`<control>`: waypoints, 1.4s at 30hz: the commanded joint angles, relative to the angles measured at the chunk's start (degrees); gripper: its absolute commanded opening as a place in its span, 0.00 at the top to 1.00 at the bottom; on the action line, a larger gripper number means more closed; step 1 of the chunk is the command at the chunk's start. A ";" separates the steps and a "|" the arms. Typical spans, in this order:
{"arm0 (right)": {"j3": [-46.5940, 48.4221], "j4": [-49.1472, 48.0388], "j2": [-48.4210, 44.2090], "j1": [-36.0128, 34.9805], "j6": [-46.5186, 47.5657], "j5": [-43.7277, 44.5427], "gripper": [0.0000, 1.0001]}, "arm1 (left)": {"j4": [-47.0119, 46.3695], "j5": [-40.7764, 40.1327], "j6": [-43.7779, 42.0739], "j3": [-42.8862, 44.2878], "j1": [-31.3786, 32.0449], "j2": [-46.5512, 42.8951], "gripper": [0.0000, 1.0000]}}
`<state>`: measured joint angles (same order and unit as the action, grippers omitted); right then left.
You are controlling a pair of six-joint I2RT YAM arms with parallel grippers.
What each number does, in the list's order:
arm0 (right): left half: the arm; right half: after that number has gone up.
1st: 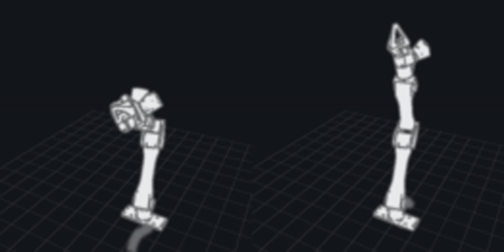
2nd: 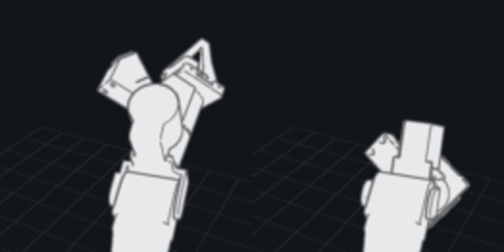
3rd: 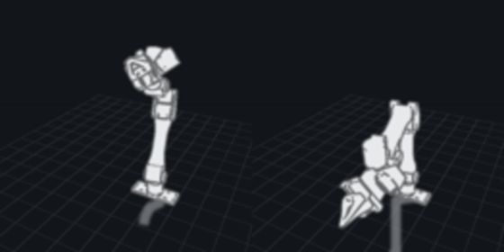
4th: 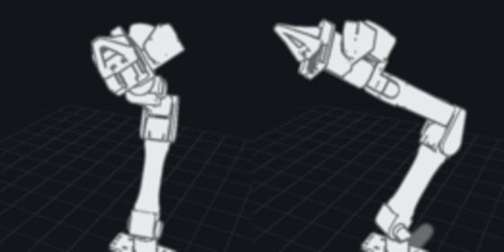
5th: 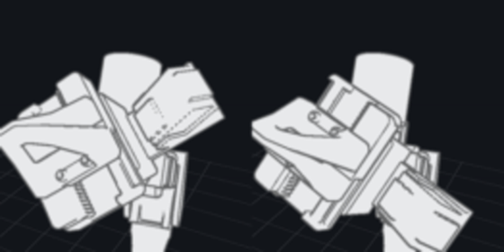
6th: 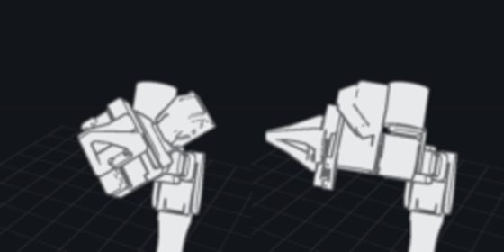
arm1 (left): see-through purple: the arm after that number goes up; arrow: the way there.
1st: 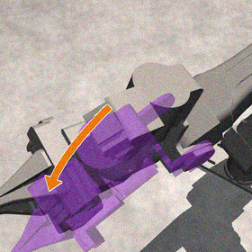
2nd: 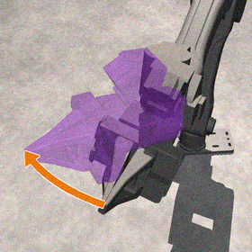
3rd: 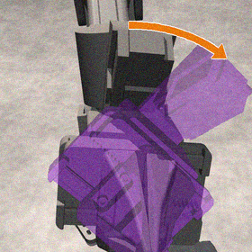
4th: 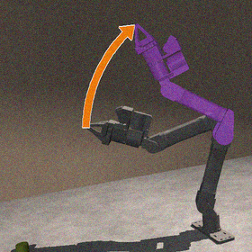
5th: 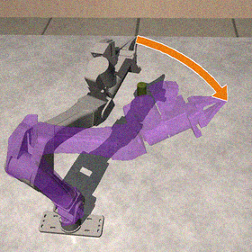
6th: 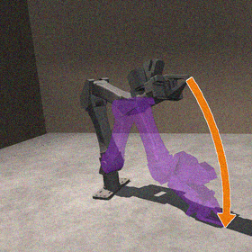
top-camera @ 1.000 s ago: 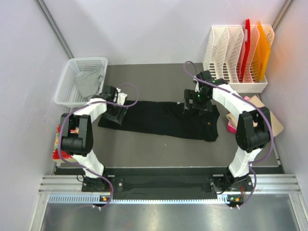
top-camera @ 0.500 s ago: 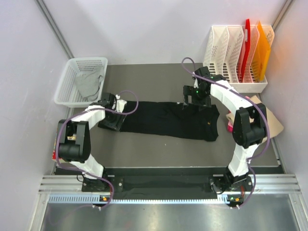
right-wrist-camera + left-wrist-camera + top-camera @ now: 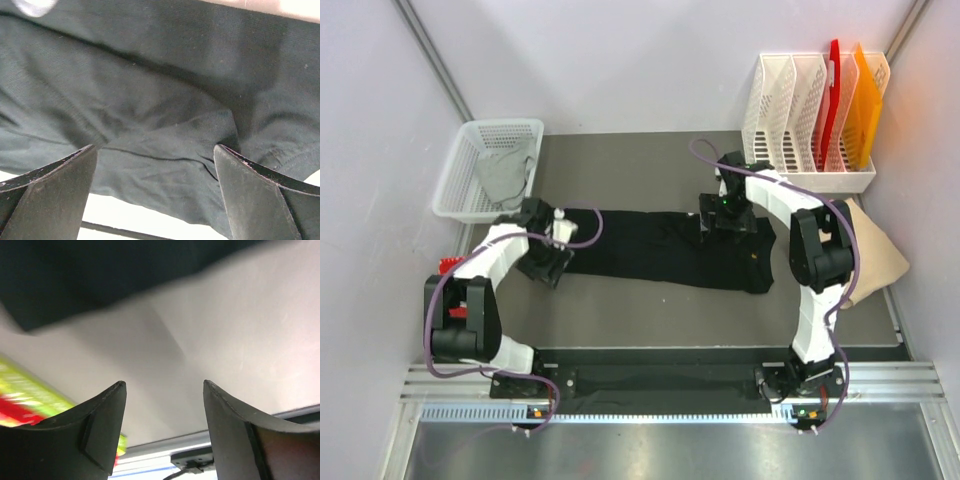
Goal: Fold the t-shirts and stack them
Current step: Grab the bottom of the folded rectangular tshirt with left arm
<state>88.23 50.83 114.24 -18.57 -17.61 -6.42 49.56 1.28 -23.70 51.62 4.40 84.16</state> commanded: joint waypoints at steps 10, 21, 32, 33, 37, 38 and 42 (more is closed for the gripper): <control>-4.99 -0.64 -0.24 0.37 0.91 3.78 0.00 | -13.69 3.48 9.20 15.28 2.01 6.53 0.31; -1.39 3.83 3.71 0.90 0.91 6.15 0.00 | -18.71 -0.84 9.03 16.67 2.01 21.56 0.33; 1.34 8.93 5.82 8.45 2.49 11.51 0.00 | -9.95 0.82 7.70 15.78 11.49 19.28 0.31; 1.25 9.02 5.82 9.07 2.49 12.03 0.00 | -9.05 1.96 8.49 16.23 13.51 19.37 0.31; 1.60 9.46 5.91 13.63 2.58 13.35 0.00 | -8.08 3.89 9.81 16.15 16.34 19.02 0.31; 1.69 9.46 5.91 14.43 2.66 13.62 0.00 | -7.64 4.60 10.43 16.24 16.42 19.11 0.31; 3.35 9.99 5.56 16.28 2.93 13.10 0.00 | -7.29 6.28 10.52 15.18 17.22 19.02 0.31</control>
<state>88.77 60.01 118.89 -4.49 -15.97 1.93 39.75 4.49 -14.63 66.96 21.82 102.91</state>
